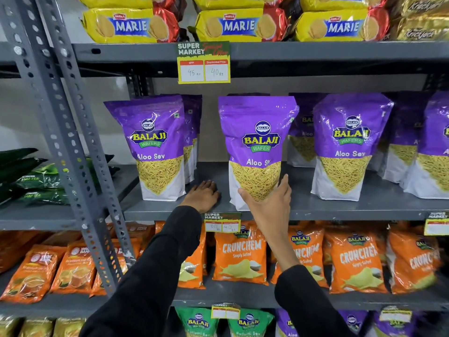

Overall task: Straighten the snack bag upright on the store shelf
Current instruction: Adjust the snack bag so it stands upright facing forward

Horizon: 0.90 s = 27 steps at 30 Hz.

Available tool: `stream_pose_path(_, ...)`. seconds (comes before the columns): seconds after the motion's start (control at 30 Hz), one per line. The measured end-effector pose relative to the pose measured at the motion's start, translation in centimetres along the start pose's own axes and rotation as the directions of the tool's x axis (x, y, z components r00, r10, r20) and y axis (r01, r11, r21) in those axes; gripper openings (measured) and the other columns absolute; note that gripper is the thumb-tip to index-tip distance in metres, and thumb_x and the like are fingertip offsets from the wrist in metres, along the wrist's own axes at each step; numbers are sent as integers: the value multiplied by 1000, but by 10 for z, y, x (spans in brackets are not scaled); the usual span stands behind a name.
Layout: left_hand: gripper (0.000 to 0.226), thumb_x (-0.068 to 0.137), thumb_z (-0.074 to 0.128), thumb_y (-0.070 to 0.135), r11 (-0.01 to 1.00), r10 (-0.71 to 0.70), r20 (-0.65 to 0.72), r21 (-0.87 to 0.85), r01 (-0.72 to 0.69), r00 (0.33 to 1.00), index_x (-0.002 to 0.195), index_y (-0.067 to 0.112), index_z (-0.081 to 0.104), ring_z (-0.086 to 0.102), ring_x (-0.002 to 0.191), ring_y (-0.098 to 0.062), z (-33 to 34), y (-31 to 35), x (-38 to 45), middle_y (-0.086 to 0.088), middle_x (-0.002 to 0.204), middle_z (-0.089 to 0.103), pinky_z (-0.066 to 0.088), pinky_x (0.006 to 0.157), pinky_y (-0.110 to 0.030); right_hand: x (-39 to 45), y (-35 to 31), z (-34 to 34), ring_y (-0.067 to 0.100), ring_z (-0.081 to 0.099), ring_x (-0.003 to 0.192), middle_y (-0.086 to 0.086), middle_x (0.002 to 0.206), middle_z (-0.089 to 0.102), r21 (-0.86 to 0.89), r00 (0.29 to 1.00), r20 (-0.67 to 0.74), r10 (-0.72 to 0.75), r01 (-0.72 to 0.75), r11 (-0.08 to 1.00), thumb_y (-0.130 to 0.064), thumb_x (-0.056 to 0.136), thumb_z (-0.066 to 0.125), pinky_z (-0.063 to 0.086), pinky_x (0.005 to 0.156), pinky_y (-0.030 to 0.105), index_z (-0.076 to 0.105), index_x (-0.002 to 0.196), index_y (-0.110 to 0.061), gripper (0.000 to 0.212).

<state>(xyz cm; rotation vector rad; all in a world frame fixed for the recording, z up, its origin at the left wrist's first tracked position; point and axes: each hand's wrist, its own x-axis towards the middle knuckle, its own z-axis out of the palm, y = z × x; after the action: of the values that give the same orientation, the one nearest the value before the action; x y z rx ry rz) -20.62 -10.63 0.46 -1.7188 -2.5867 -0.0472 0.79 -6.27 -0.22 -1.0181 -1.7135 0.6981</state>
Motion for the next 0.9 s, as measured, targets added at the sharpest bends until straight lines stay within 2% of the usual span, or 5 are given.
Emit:
stream_pose_path(0.17,60,110,23,38,1000,-18,-16,-10,18,1000,162,9,26,15,162,-27,2,0,2,-10,172,20,18,130,-49,7,-3,6,30,39,147,5,163,24,22,1000,25,1,-2,1000,-72,61,82,47,110,53,4,161,-24,136)
stream_pose_path(0.27,61,110,22,38,998,-48,-21,-48,47,999,164,10,23,13,163,-25,3,2,1,-8,173,18,15,130,-47,10,-3,13,31,45,142,6,159,29,12,1000,7,-2,2,1000,-65,62,86,51,105,53,7,160,-22,133)
stream_pose_path(0.47,58,110,22,36,1000,-27,-17,2,27,1000,162,10,27,14,162,-26,1,3,-2,-9,173,20,18,130,-49,16,-5,24,32,49,137,8,153,35,-2,1000,-25,5,-5,1000,-62,62,87,54,100,54,12,158,-19,129)
stream_pose_path(0.67,60,110,21,35,998,-50,-25,-49,49,998,165,9,20,12,163,-24,-1,6,-5,-7,174,16,15,131,-47,28,-5,32,31,50,135,10,150,37,0,1000,-11,7,-7,1000,-59,63,89,55,100,52,14,156,-15,127)
stream_pose_path(0.9,60,110,20,36,996,-57,-59,-70,53,997,164,9,22,16,162,-25,0,7,-9,-10,173,19,15,130,-45,39,1,35,32,50,135,11,148,39,34,1000,-4,-5,6,999,-55,62,90,52,103,52,18,155,-13,125)
